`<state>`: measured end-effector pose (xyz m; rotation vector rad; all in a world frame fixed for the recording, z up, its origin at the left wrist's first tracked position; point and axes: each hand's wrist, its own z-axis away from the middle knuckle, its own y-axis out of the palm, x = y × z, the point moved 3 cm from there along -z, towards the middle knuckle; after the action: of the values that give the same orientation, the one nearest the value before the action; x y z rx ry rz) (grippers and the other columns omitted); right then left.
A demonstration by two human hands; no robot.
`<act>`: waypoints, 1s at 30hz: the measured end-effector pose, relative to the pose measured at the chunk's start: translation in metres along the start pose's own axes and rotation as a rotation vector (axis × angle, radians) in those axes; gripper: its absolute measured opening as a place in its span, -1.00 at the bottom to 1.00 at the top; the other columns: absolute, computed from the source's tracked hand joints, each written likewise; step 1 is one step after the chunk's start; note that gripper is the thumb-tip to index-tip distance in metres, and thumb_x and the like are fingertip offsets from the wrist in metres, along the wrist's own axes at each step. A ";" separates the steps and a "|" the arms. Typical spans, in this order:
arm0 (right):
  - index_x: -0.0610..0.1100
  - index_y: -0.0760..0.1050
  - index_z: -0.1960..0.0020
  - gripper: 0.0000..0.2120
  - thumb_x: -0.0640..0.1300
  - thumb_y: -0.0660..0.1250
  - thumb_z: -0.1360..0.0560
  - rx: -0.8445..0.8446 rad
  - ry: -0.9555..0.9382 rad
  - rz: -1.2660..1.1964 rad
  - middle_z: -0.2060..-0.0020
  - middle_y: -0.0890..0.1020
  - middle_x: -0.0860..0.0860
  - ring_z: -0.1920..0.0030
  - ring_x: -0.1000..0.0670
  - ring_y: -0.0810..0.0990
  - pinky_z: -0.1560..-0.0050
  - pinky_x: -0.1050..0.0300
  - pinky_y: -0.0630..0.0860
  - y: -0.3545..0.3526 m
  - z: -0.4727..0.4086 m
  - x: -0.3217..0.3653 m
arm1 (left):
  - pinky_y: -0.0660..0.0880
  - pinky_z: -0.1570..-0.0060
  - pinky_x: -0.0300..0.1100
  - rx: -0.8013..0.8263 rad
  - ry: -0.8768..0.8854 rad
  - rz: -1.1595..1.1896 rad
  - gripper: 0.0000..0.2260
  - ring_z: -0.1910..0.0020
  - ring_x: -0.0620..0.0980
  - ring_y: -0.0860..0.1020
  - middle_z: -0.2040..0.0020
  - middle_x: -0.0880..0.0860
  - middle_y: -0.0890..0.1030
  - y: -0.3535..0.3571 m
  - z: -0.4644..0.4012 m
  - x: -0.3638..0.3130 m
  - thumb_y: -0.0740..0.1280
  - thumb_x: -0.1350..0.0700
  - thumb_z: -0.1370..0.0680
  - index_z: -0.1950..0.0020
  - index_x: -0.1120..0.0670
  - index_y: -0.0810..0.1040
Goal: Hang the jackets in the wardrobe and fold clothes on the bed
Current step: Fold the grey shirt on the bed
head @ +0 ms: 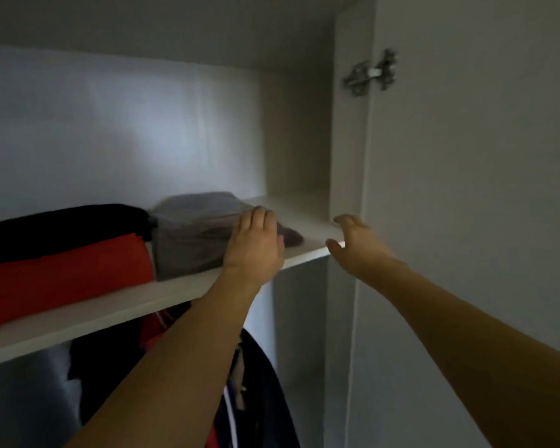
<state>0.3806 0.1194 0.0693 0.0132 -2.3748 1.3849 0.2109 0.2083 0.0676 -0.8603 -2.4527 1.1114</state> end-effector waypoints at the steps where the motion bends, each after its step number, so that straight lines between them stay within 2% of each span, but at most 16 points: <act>1: -0.13 0.21 -0.49 -0.48 0.01 0.21 -0.59 -0.017 0.028 0.029 -0.45 0.30 -0.07 -0.37 -0.14 0.37 -0.33 -0.03 0.35 -0.012 0.022 -0.012 | 0.18 -0.43 0.02 -0.016 0.066 0.017 -0.54 -0.39 0.19 0.30 -0.38 0.18 0.39 -0.002 0.006 -0.018 0.18 0.00 -0.59 -0.42 0.21 0.32; 5: -0.14 0.18 -0.49 -0.48 0.00 0.19 -0.60 -0.047 0.176 0.134 -0.46 0.28 -0.07 -0.38 -0.13 0.35 -0.34 -0.03 0.35 -0.071 0.115 -0.060 | 0.13 -0.46 0.04 0.001 0.249 0.119 -0.57 -0.38 0.21 0.32 -0.35 0.19 0.42 -0.020 0.034 -0.099 0.20 0.04 -0.59 -0.40 0.22 0.35; 10: -0.13 0.17 -0.50 -0.46 -0.01 0.21 -0.59 -0.135 0.343 0.230 -0.48 0.27 -0.04 -0.40 -0.09 0.35 -0.36 0.02 0.32 -0.144 0.240 -0.107 | 0.01 -0.49 -0.01 0.023 0.439 0.181 -0.49 -0.46 0.15 0.22 -0.46 0.16 0.30 -0.057 0.073 -0.223 0.12 -0.02 -0.62 -0.50 0.20 0.21; 16: -0.17 0.17 -0.51 -0.45 -0.05 0.23 -0.58 -0.200 0.582 0.317 -0.49 0.25 -0.07 -0.45 -0.09 0.28 -0.41 0.06 0.24 -0.237 0.414 -0.157 | 0.10 -0.45 -0.01 -0.019 0.690 0.310 -0.52 -0.40 0.15 0.28 -0.41 0.14 0.35 -0.129 0.153 -0.381 0.12 -0.03 -0.62 -0.46 0.20 0.25; 22: -0.18 0.24 -0.48 -0.50 -0.07 0.23 -0.58 -0.266 0.819 0.413 -0.47 0.29 -0.06 -0.44 -0.08 0.29 -0.41 0.06 0.22 -0.351 0.637 -0.191 | 0.09 -0.47 0.00 -0.022 0.893 0.508 -0.54 -0.42 0.14 0.24 -0.44 0.14 0.31 -0.225 0.285 -0.557 0.08 -0.02 -0.64 -0.47 0.20 0.22; 30: -0.16 0.20 -0.50 -0.45 -0.09 0.28 -0.57 -0.365 1.132 0.462 -0.47 0.30 -0.09 -0.43 -0.11 0.32 -0.39 0.01 0.29 -0.483 0.947 -0.205 | 0.07 -0.49 0.01 -0.010 1.150 0.732 -0.51 -0.44 0.14 0.24 -0.46 0.16 0.31 -0.382 0.498 -0.772 0.09 -0.01 -0.63 -0.49 0.20 0.21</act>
<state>0.3584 -0.9603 -0.0086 -1.1451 -1.6036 0.7184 0.4052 -0.7653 0.0076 -1.8107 -1.1951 0.4727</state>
